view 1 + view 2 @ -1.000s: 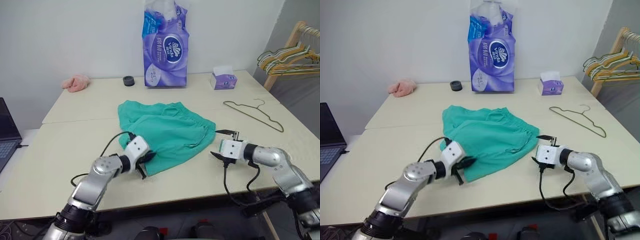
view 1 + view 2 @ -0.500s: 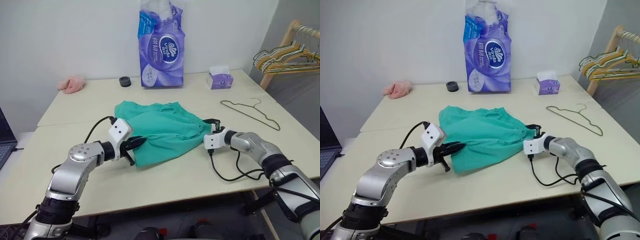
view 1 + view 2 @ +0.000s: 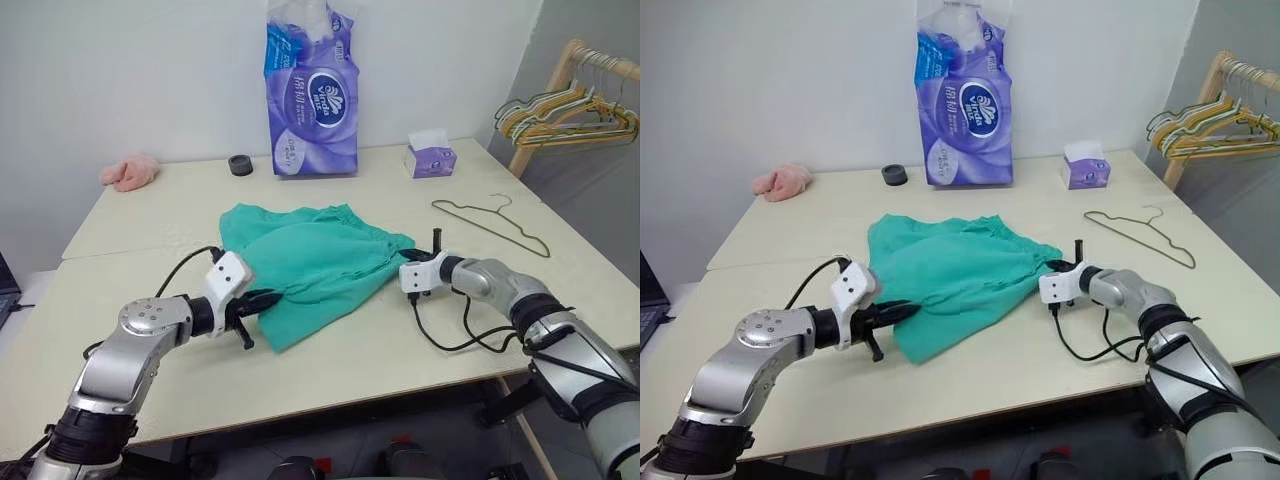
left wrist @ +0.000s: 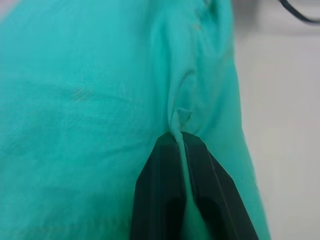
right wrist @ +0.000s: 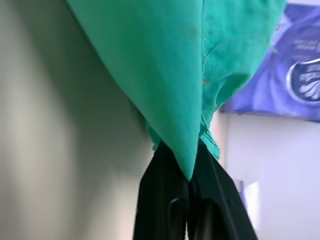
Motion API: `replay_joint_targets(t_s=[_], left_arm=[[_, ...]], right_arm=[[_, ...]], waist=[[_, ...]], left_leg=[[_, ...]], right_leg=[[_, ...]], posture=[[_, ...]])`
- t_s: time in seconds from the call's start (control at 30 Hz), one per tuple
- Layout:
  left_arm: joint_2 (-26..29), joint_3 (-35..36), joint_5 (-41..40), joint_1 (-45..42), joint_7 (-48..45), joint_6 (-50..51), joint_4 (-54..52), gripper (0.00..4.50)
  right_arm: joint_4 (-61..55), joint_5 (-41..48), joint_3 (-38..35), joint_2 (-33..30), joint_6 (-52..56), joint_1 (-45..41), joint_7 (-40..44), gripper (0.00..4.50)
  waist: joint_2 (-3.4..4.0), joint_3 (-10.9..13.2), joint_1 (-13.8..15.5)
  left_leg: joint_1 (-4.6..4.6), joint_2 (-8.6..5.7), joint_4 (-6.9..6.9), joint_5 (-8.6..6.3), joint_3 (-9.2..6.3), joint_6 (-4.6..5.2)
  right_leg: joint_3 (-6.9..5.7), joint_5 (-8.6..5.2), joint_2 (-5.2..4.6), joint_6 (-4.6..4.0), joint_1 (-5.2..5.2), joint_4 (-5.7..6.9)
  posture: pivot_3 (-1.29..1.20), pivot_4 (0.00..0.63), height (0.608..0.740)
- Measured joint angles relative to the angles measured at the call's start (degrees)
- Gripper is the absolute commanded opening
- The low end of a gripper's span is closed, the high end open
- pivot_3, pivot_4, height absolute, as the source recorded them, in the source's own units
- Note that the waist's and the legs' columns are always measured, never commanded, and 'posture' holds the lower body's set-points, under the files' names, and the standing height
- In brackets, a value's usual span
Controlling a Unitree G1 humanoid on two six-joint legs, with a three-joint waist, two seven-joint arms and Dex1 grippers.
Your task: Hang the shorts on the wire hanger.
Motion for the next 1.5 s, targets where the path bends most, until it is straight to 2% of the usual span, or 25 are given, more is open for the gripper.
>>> replay_joint_targets(t_s=[0.17,0.3,0.5,0.6,0.87,1.07,1.23,1.27,1.37,1.5], left_arm=[[2.75,-6.1,1.09,4.24,-5.16,-2.48,-1.46,0.0],[5.03,-9.59,1.23,5.92,-9.22,-3.81,-3.78,0.0],[7.1,-11.91,1.93,4.62,-12.65,-5.74,-3.02,0.0],[7.45,-12.29,2.45,3.23,-13.96,-7.2,-1.46,0.0],[8.86,-13.16,3.45,2.36,-17.23,-9.32,1.27,0.0],[9.35,-13.26,3.53,3.64,-18.75,-9.34,0.95,0.0],[9.36,-13.32,3.48,4.54,-19.05,-9.02,-0.09,0.0],[9.36,-13.33,2.97,4.99,-19.19,-8.15,-0.85,0.22],[8.54,-13.34,2.18,5.74,-18.15,-5.85,-1.54,0.92],[8.23,-13.33,1.13,6.01,-18.08,-4.13,-3.13,2.12]], right_arm=[[-4.96,0.44,0.01,-4.26,-2.3,1.3,4.21,0.03],[-20.07,6.69,-1.4,-11.69,-0.81,11.14,17.7,0.03],[-49.56,18.21,-7.44,-21.91,16.9,28.41,38.83,0.03],[-59.69,21.53,-10.56,-24.91,25.36,33.85,44.52,0.03],[-78.04,27.02,-16.54,-28.39,40.43,46.12,51.76,0.03],[-83.81,28.71,-18.17,-28.91,46.48,47.3,54.54,0.03],[-83.39,28.55,-17.96,-28.61,46.02,47.01,54.64,0.03],[-83.41,28.92,-17.95,-28.49,46.35,47.0,55.11,0.01],[-83.59,29.6,-17.95,-28.51,47.45,46.98,57.23,0.66],[-84.79,31.67,-18.03,-30.11,47.97,47.08,60.57,1.95]], waist=[[0.01,0.01,0.06],[0.02,0.01,0.41],[0.16,0.07,0.22],[0.17,0.07,0.18],[0.12,0.1,0.3],[0.1,0.13,0.19],[0.09,0.13,0.21],[0.09,0.14,0.2],[0.08,0.14,0.21],[0.07,0.14,0.22]], left_leg=[[0.0,0.01,0.01,-0.03,0.01,0.05],[-0.03,0.05,0.05,-0.14,0.0,0.24],[-0.02,0.13,0.09,-0.31,0.1,0.53],[0.0,0.15,0.1,-0.34,0.15,0.57],[-0.03,0.18,0.13,-0.39,0.19,0.61],[-0.02,0.2,0.14,-0.42,0.23,0.61],[-0.02,0.2,0.14,-0.42,0.25,0.6],[-0.02,0.21,0.14,-0.42,0.25,0.6],[-0.02,0.21,0.14,-0.43,0.25,0.61],[-0.02,0.21,0.16,-0.43,0.25,0.61]], right_leg=[[0.0,-0.01,0.0,-0.01,0.01,-0.01],[-0.07,-0.03,-0.01,0.0,0.09,-0.08],[-0.07,-0.11,0.0,0.14,0.11,-0.08],[-0.07,-0.17,0.0,0.24,0.12,-0.09],[-0.09,-0.28,-0.01,0.42,0.12,-0.15],[-0.11,-0.28,-0.02,0.45,0.12,-0.17],[-0.09,-0.28,-0.02,0.45,0.12,-0.19],[-0.09,-0.28,-0.02,0.45,0.13,-0.19],[-0.1,-0.28,-0.02,0.46,0.13,-0.19],[-0.1,-0.28,-0.02,0.46,0.14,-0.2]], posture=[[-0.07,0.0,0.74],[-0.08,0.0,0.74],[-0.12,0.0,0.74],[-0.14,0.0,0.74],[-0.15,0.004,0.74],[-0.15,0.0,0.74],[-0.15,0.0,0.74],[-0.14,0.0,0.74],[-0.14,0.0,0.74],[-0.14,0.0,0.74]])
